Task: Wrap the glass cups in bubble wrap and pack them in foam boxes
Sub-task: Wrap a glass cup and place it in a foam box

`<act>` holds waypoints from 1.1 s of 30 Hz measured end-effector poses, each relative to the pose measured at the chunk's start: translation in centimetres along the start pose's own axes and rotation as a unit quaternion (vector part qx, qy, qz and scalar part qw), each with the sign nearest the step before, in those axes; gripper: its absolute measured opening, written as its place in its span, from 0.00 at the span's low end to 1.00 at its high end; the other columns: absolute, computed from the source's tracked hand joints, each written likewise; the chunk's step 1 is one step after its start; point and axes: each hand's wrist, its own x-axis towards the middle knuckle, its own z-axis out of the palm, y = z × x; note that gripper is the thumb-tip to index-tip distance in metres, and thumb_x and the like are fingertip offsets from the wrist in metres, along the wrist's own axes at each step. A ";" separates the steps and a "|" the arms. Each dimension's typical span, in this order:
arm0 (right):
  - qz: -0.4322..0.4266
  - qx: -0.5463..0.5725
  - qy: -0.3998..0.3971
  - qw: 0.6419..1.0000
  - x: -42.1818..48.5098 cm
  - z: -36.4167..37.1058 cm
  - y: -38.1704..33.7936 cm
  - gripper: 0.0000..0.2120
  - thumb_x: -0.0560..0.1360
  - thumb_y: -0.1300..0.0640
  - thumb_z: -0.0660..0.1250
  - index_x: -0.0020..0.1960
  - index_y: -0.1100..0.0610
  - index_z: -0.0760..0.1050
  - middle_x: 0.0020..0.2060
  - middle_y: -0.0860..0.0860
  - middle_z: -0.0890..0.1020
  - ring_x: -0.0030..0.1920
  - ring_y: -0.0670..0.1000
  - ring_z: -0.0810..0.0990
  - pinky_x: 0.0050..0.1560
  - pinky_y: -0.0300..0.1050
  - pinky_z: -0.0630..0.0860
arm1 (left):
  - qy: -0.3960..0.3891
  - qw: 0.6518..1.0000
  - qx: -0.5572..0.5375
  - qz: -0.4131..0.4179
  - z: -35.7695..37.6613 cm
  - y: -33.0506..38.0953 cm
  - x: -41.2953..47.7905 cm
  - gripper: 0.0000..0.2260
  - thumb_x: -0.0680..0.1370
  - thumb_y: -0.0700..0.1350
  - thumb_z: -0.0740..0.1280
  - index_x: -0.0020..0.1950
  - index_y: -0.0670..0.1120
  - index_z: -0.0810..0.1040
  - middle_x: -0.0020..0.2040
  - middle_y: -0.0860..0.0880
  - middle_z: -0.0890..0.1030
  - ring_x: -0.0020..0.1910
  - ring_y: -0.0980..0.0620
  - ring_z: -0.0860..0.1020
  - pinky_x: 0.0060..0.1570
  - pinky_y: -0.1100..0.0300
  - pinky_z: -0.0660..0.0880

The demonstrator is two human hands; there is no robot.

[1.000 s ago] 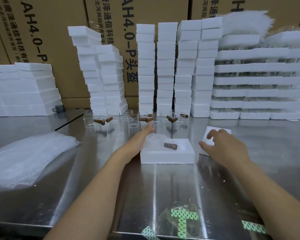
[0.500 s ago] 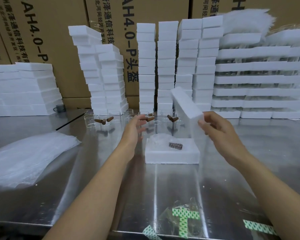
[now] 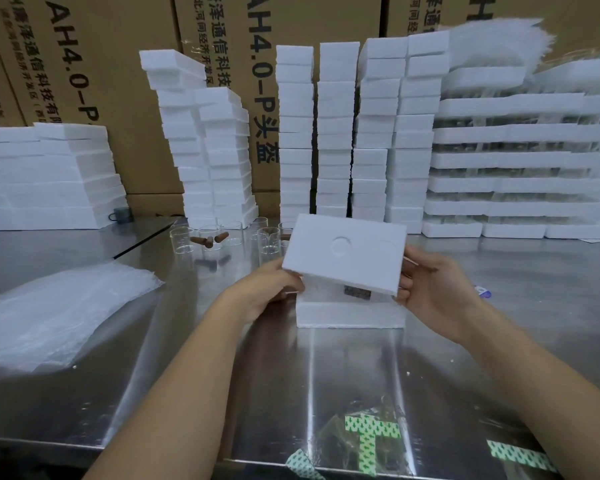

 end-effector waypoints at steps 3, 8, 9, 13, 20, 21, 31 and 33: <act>0.022 0.052 0.025 0.998 0.3 -0.4 0.3 0.12 0.84 0.54 0.59 0.53 0.57 0.81 0.34 0.47 0.70 0.32 0.48 0.59 0.35 0.41 0.60 | -0.019 1.000 -0.002 -0.006 0.0 0.0 -0.3 0.18 0.75 0.29 0.69 0.49 0.53 0.85 0.44 0.55 0.87 0.47 0.55 0.83 0.49 0.64 0.75; 0.037 0.109 0.035 0.993 0.6 -0.9 0.3 0.10 0.84 0.56 0.60 0.55 0.58 0.80 0.34 0.47 0.70 0.32 0.47 0.59 0.30 0.39 0.61 | 0.001 1.000 0.005 -0.013 0.1 0.0 -0.1 0.20 0.74 0.30 0.71 0.64 0.45 0.82 0.62 0.45 0.87 0.67 0.44 0.81 0.72 0.52 0.73; 0.039 0.114 0.036 0.992 0.6 -0.9 0.3 0.10 0.84 0.56 0.60 0.55 0.57 0.79 0.33 0.47 0.69 0.32 0.47 0.59 0.30 0.38 0.61 | 0.011 1.000 0.003 -0.014 0.1 -0.1 -0.1 0.20 0.73 0.32 0.73 0.64 0.42 0.82 0.64 0.43 0.86 0.69 0.43 0.80 0.76 0.50 0.72; 0.044 0.120 0.036 0.991 0.7 -1.1 0.4 0.09 0.83 0.55 0.61 0.56 0.57 0.78 0.33 0.47 0.69 0.32 0.46 0.59 0.30 0.38 0.61 | 0.012 1.000 0.018 -0.005 -0.2 0.1 -0.2 0.10 0.69 0.41 0.76 0.50 0.44 0.86 0.52 0.49 0.88 0.60 0.49 0.83 0.71 0.51 0.76; 0.038 0.117 0.031 0.992 0.8 -1.2 0.5 0.10 0.82 0.56 0.62 0.58 0.57 0.79 0.35 0.47 0.69 0.32 0.46 0.60 0.29 0.38 0.62 | 0.055 0.994 0.095 0.029 -0.4 0.1 0.0 0.07 0.74 0.40 0.77 0.38 0.49 0.88 0.38 0.61 0.86 0.41 0.55 0.80 0.50 0.60 0.76; 0.038 0.117 0.031 0.992 0.8 -1.2 0.5 0.10 0.82 0.56 0.62 0.59 0.57 0.78 0.35 0.47 0.69 0.32 0.46 0.60 0.29 0.38 0.62 | 0.057 0.994 0.090 0.023 -0.2 0.0 0.1 0.05 0.75 0.38 0.76 0.40 0.47 0.87 0.37 0.61 0.86 0.41 0.56 0.81 0.49 0.62 0.77; 0.036 0.125 0.035 0.991 0.7 -1.0 0.5 0.12 0.82 0.56 0.61 0.64 0.57 0.75 0.38 0.47 0.68 0.34 0.46 0.58 0.30 0.38 0.60 | 0.085 0.986 0.135 0.054 0.3 -0.4 0.4 0.07 0.74 0.43 0.76 0.36 0.48 0.84 0.31 0.60 0.81 0.29 0.65 0.77 0.41 0.64 0.73; 0.036 0.123 0.036 0.991 0.7 -1.0 0.5 0.12 0.83 0.56 0.61 0.65 0.57 0.75 0.38 0.47 0.68 0.34 0.47 0.58 0.30 0.38 0.60 | 0.101 0.978 0.158 0.087 0.2 -0.3 0.2 0.12 0.75 0.43 0.78 0.32 0.54 0.86 0.33 0.63 0.82 0.31 0.66 0.79 0.36 0.71 0.72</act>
